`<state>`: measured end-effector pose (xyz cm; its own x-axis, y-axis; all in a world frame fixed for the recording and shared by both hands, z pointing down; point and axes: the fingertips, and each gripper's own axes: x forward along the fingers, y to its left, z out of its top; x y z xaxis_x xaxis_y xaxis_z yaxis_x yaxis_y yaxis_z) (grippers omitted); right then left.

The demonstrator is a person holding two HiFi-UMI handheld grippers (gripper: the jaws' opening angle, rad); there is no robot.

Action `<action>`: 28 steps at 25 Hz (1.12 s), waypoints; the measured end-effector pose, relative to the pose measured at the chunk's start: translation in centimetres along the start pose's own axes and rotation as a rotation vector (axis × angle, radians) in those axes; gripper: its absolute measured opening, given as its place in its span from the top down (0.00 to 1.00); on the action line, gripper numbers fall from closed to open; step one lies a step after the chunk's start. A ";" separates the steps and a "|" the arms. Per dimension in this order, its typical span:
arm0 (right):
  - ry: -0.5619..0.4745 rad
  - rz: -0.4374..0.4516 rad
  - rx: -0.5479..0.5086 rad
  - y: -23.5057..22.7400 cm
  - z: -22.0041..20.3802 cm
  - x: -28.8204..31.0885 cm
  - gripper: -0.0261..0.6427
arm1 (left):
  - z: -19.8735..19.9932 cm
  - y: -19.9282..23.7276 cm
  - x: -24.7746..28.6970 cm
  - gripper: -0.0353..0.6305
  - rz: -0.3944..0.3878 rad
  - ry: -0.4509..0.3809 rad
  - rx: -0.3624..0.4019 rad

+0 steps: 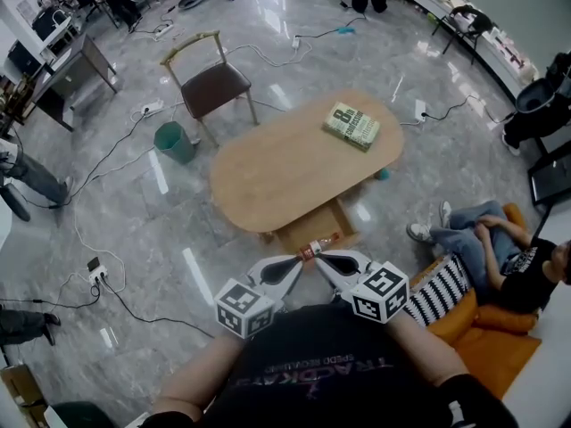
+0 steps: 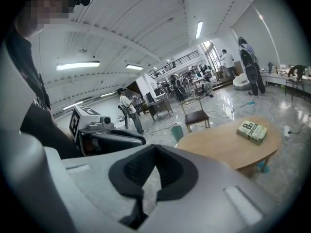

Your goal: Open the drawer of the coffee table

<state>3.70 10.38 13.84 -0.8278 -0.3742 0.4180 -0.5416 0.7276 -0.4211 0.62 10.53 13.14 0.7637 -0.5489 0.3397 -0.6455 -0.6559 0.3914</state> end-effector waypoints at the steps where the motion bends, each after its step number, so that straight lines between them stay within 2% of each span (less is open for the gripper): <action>1: 0.002 0.002 -0.002 0.1 -0.1 -0.1 0.96 | 0.0 -0.1 -0.1 0.94 0.003 0.000 -0.003; 6: 0.008 0.009 -0.013 0.4 -0.4 -0.2 0.96 | -0.4 -0.7 -0.2 0.94 0.002 0.003 -0.025; 28: 0.014 0.014 -0.012 0.4 -0.4 -0.1 0.96 | -0.1 -0.6 -0.1 0.94 0.006 -0.004 -0.008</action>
<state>3.57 10.94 13.92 -0.8330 -0.3560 0.4234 -0.5283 0.7392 -0.4177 0.95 11.06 12.96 0.7601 -0.5546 0.3387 -0.6498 -0.6486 0.3962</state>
